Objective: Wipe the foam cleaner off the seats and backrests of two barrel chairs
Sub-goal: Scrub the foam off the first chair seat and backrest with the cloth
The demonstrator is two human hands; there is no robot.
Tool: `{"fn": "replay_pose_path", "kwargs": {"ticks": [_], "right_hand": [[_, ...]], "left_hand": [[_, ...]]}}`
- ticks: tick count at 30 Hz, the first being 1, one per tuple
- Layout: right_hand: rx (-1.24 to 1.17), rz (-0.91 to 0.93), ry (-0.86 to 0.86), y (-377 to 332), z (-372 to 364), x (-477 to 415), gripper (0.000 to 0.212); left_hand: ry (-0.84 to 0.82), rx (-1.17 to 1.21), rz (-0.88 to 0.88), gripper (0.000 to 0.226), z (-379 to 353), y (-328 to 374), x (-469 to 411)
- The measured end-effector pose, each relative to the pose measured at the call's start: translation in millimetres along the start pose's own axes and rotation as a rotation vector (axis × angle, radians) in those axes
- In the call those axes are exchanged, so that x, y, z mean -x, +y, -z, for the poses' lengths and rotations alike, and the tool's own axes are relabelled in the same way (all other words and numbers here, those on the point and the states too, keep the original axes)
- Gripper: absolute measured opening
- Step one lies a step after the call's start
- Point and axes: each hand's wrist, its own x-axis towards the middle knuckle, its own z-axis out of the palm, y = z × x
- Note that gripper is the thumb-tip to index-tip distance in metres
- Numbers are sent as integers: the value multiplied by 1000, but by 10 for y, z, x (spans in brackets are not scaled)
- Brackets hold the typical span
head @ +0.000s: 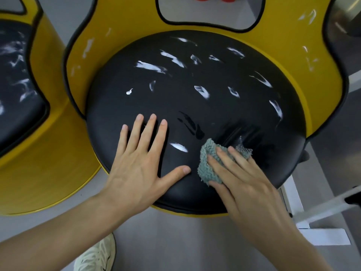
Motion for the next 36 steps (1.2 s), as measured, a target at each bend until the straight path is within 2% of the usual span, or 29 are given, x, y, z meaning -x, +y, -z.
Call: {"fn": "replay_pose_path", "kwargs": {"ticks": [6,8,14,18,21,25,27,29,32,34,36], "right_hand": [[48,-193,-128,344,-9,-458,49],[72,-215,-105,287,-13,-475,50],[27,1,-56,-237,-25,37,51],[59,52,-64,-165,-35,63,50],[127,-26,-115,59,-41,-214,53],[96,-253,-194,417,51,-527,49],[92,-298,-139,451,96,-400,47],[114,-283,-61,272,126,-144,50],[51,-144,-69,-62,57,68,52],[47,-86,-105,-21,-27,-120,55],[79,-105,-119,155,-79,-396,59]], "left_hand": [[12,4,3,102,-20,2,-4],[16,5,2,100,-21,3,-2],[12,-1,-7,97,-32,0,-4],[7,-16,0,95,-28,2,1],[6,-8,2,95,-28,0,-1],[10,-3,-2,94,-37,-5,4],[14,2,-6,94,-41,-15,4],[12,5,-9,93,-46,-16,4],[13,-1,-8,93,-53,-14,2],[13,1,-10,92,-54,-15,0],[16,5,-11,92,-51,-17,0]]}}
